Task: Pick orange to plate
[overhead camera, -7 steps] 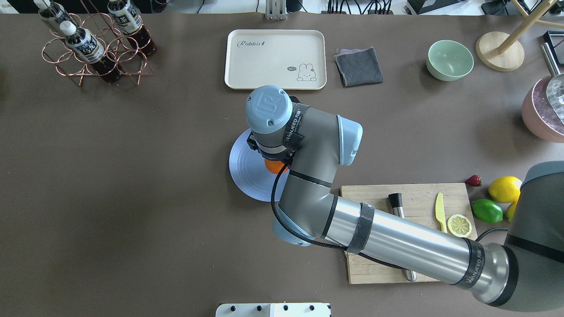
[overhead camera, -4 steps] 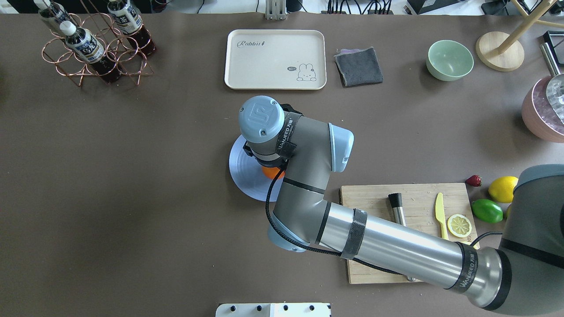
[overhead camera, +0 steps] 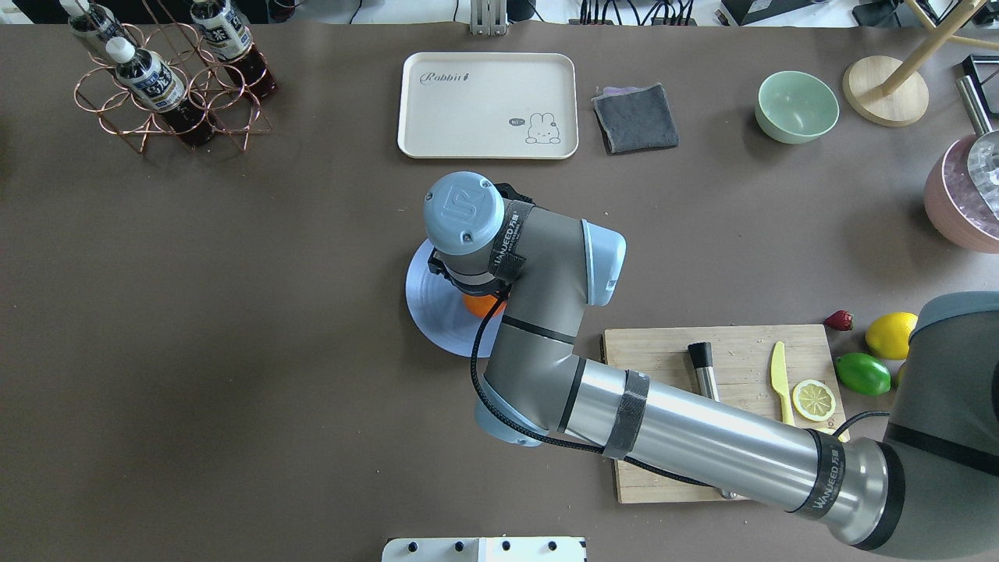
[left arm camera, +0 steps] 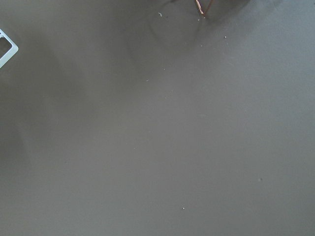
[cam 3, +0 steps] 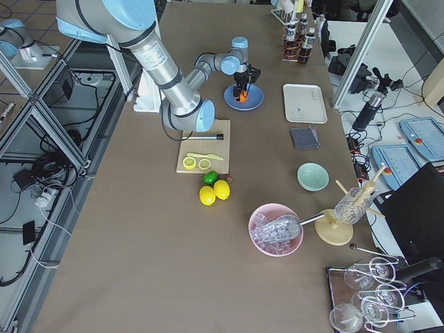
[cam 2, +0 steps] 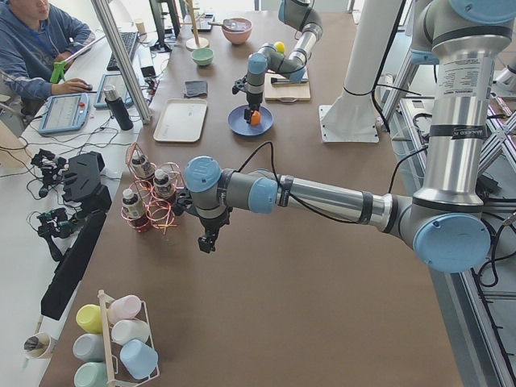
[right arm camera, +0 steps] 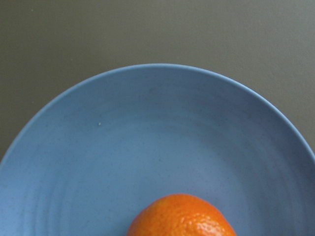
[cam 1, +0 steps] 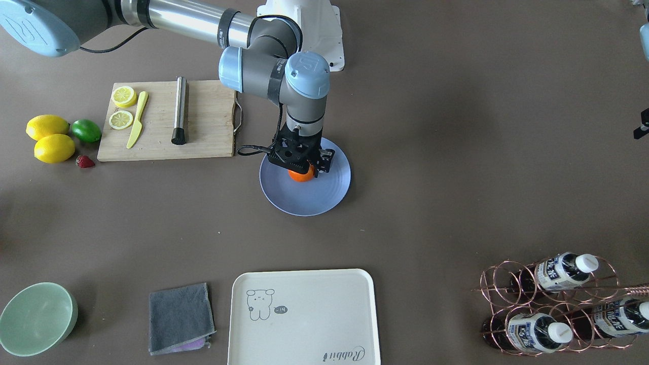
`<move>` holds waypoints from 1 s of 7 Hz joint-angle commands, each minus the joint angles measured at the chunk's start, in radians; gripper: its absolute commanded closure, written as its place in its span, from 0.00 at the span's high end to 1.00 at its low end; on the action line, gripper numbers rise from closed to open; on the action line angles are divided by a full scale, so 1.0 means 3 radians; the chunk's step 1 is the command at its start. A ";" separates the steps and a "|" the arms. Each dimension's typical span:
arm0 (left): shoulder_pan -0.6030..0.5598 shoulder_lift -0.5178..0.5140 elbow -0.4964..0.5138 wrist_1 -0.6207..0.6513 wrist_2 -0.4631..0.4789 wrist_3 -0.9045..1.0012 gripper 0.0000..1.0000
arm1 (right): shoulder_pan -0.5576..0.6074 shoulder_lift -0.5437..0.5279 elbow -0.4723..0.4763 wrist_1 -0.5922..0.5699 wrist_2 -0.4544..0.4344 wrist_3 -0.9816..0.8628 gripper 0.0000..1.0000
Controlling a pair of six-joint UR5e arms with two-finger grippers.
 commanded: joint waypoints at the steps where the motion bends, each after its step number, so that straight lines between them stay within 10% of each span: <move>1: 0.0000 0.0000 0.0010 0.0000 0.0000 0.0000 0.98 | 0.0168 -0.0006 0.0113 -0.0008 0.0054 -0.0179 1.00; 7: -0.0336 0.0143 0.0092 0.0457 0.0046 0.0723 0.98 | 0.2380 -0.1742 0.0697 -0.0049 0.1311 -0.3899 1.00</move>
